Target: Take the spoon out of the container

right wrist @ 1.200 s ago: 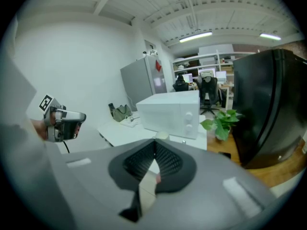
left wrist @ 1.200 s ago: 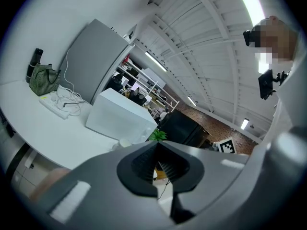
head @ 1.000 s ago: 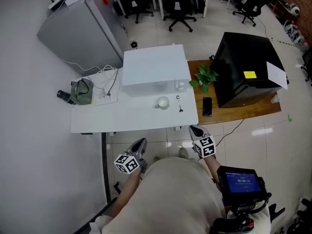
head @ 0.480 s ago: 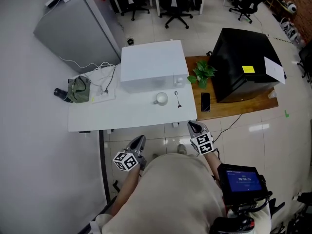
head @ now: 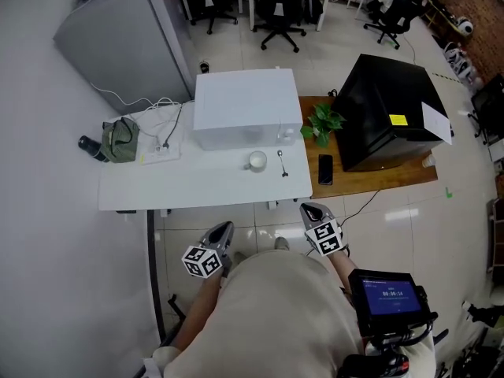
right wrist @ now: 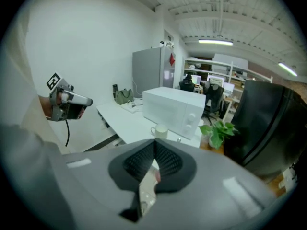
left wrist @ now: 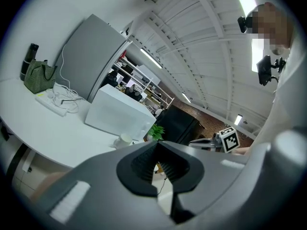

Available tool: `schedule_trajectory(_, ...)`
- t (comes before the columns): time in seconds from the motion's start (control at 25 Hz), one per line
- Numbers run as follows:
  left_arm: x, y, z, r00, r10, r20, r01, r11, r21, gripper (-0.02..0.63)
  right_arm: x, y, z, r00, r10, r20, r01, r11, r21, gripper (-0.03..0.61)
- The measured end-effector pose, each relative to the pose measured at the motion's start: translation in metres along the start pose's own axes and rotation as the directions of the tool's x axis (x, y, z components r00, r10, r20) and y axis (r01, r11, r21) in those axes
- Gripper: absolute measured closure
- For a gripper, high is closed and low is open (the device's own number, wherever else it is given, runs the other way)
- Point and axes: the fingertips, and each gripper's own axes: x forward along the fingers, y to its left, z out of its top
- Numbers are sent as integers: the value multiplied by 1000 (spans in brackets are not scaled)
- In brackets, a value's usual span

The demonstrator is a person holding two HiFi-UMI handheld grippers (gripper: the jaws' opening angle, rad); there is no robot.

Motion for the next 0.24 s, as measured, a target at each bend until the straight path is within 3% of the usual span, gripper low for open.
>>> schedule_trajectory(0.24,-20,31,3,1000,15,13,-14,999,-38,609,-2,3,3,999,-34,-23,33,999,-27,576)
